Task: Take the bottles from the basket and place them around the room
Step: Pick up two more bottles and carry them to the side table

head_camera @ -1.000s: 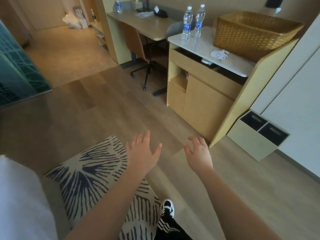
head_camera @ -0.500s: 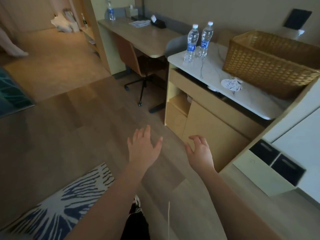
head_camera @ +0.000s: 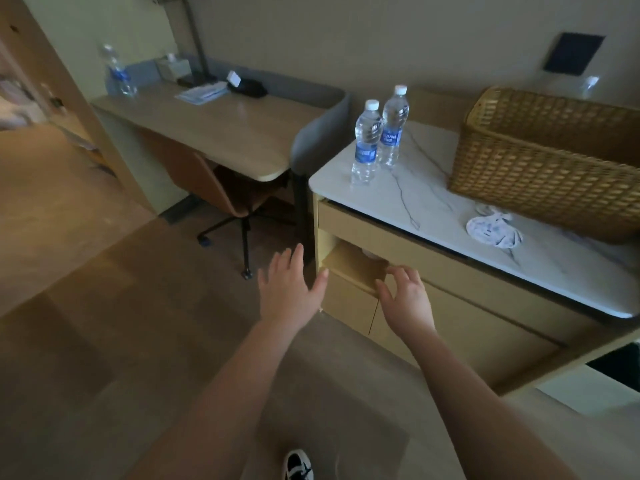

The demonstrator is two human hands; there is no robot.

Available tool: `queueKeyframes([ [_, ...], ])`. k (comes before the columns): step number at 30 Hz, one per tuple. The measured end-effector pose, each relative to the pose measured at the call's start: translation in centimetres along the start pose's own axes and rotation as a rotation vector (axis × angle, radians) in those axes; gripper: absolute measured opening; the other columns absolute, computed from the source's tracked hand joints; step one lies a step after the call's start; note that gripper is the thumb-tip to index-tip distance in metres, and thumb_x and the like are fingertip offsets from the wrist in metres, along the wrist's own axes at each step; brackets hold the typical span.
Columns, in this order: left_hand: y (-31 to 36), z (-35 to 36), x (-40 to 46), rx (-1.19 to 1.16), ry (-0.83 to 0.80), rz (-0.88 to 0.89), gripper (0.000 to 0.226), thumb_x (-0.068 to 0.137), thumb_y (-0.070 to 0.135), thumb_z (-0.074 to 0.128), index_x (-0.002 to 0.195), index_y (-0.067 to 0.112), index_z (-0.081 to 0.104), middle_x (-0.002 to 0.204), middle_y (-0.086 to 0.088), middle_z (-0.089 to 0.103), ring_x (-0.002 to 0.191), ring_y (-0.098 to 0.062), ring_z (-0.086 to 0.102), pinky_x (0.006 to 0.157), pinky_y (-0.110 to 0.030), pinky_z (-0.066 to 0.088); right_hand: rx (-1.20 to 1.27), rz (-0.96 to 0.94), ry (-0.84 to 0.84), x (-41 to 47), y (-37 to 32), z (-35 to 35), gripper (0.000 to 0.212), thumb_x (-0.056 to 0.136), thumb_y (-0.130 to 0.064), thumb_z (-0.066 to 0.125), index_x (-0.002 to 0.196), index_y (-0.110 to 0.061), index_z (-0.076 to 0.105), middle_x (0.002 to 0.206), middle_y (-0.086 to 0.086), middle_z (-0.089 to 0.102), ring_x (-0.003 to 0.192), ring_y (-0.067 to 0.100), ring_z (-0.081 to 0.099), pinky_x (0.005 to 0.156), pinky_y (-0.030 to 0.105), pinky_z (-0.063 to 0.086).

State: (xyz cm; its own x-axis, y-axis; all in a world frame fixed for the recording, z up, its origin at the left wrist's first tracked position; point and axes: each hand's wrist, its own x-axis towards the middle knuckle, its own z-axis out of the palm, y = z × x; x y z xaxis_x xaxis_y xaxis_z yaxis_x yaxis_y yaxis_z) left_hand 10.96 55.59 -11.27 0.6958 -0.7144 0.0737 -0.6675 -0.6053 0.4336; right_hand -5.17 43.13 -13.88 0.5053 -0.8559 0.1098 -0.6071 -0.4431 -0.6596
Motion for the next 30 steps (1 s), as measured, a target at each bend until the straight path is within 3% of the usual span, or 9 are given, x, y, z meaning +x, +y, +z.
queueKeyframes([
  [10,2.7,1.0,16.2,-0.317,-0.094,0.241,0.074,0.093,0.046,0.054,0.153,0.019,0.02,0.159,-0.006,0.026,0.146,-0.022,0.025,0.116,-0.043,0.03,-0.011,0.131,0.193,12.6,-1.9,0.3,0.035,0.094,-0.031,0.053,0.125,-0.014,0.054,0.132,0.002,0.048,0.114,0.023,0.051,0.082,0.027,0.04],
  [13,4.4,2.1,20.1,-0.443,-0.092,0.267,0.073,0.093,0.041,0.058,0.152,0.021,0.022,0.155,-0.004,0.031,0.141,-0.019,0.034,0.106,-0.029,0.037,0.032,0.152,0.232,16.5,-1.5,-0.1,0.034,0.094,-0.032,0.052,0.124,-0.016,0.054,0.132,-0.001,0.048,0.111,0.019,0.053,0.081,0.023,0.035],
  [17,6.8,3.2,25.6,-0.535,-0.01,0.351,0.066,0.092,0.032,0.063,0.148,0.018,0.031,0.146,-0.004,0.041,0.131,-0.011,0.041,0.094,-0.016,0.035,0.129,0.131,0.284,22.3,-1.1,-0.5,0.03,0.094,-0.032,0.053,0.122,-0.02,0.055,0.126,-0.006,0.052,0.106,0.009,0.052,0.079,0.018,0.034],
  [20,8.3,3.7,30.2,-0.55,0.08,0.403,0.063,0.09,0.027,0.066,0.144,0.013,0.037,0.14,-0.005,0.046,0.127,-0.007,0.042,0.087,0.003,0.028,0.185,0.104,0.287,26.5,-0.9,-0.8,0.03,0.093,-0.031,0.054,0.121,-0.021,0.056,0.122,-0.006,0.053,0.11,0.008,0.053,0.079,0.02,0.036],
  [24,10.7,4.2,35.9,-0.61,0.163,0.448,0.065,0.085,0.025,0.073,0.14,0.009,0.041,0.129,0.004,0.043,0.117,0.002,0.039,0.089,0.006,0.025,0.235,0.055,0.334,31.4,-0.2,-1.7,0.028,0.092,-0.027,0.058,0.118,-0.021,0.058,0.115,-0.004,0.055,0.107,0.011,0.056,0.081,0.024,0.04],
  [27,12.3,4.4,39.0,-0.682,0.062,0.381,0.075,0.079,0.035,0.077,0.141,0.018,0.039,0.128,0.014,0.037,0.112,0.009,0.039,0.086,0.005,0.028,0.245,0.061,0.359,34.3,0.4,-2.4,0.028,0.091,-0.027,0.059,0.119,-0.022,0.059,0.113,-0.004,0.056,0.104,0.01,0.056,0.085,0.024,0.041],
  [30,13.3,4.6,40.6,-0.785,-0.115,0.323,0.074,0.072,0.043,0.08,0.133,0.038,0.039,0.123,0.023,0.042,0.109,0.015,0.045,0.084,-0.001,0.034,0.251,0.071,0.34,36.5,0.9,-2.3,0.029,0.091,-0.027,0.059,0.119,-0.021,0.059,0.113,-0.005,0.056,0.103,0.011,0.058,0.082,0.022,0.041],
])
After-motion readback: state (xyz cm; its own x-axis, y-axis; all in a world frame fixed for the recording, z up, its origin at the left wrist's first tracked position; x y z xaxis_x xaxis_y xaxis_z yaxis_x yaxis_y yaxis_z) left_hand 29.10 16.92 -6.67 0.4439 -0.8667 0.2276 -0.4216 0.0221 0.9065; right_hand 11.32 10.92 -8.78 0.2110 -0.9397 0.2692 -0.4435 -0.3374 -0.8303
